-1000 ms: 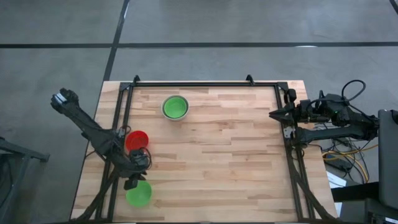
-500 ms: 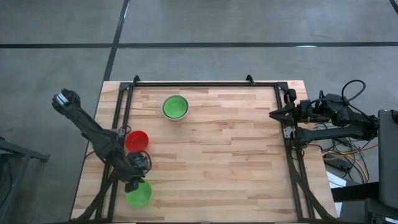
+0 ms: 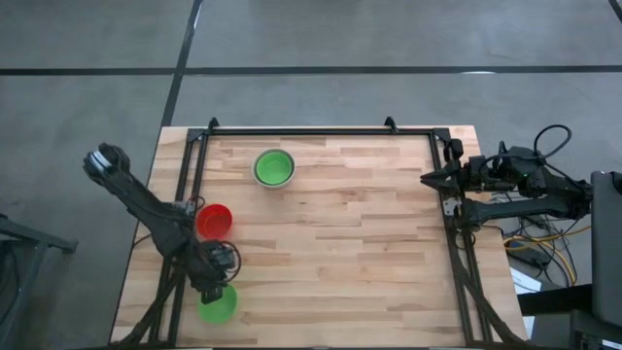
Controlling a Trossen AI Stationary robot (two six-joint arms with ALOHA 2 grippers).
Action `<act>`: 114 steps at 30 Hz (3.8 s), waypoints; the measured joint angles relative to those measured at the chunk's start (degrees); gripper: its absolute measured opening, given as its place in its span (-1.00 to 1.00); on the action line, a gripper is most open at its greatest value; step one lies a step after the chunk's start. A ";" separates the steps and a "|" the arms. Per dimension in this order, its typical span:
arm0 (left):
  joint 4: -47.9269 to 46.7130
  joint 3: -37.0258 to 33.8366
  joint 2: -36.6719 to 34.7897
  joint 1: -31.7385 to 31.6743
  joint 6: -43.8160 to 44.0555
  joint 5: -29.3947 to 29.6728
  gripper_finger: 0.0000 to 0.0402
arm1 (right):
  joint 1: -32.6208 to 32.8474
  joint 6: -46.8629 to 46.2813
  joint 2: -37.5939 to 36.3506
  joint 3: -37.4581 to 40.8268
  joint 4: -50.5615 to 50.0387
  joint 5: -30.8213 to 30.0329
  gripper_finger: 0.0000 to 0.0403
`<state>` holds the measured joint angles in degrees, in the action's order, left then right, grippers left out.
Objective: Nest bowls inside each other
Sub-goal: Stack the bottom green bowl on the top green bowl
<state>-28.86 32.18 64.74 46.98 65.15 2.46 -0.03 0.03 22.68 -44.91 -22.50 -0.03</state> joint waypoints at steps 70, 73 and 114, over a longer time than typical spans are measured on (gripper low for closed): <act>-6.15 4.29 -5.72 -7.65 12.38 7.27 -0.98 | 0.02 0.00 -0.01 0.02 0.00 0.00 -0.83; -9.79 6.33 -6.86 -9.77 9.66 7.72 -0.98 | 0.00 0.00 0.00 0.02 0.00 -0.01 -0.83; -27.14 17.44 -11.55 -47.55 -5.84 6.31 -0.98 | 0.00 0.00 -0.01 0.00 0.00 0.00 -0.83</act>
<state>-56.00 49.63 53.19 -0.57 59.31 8.77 -0.03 0.03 22.66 -44.90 -22.50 -0.03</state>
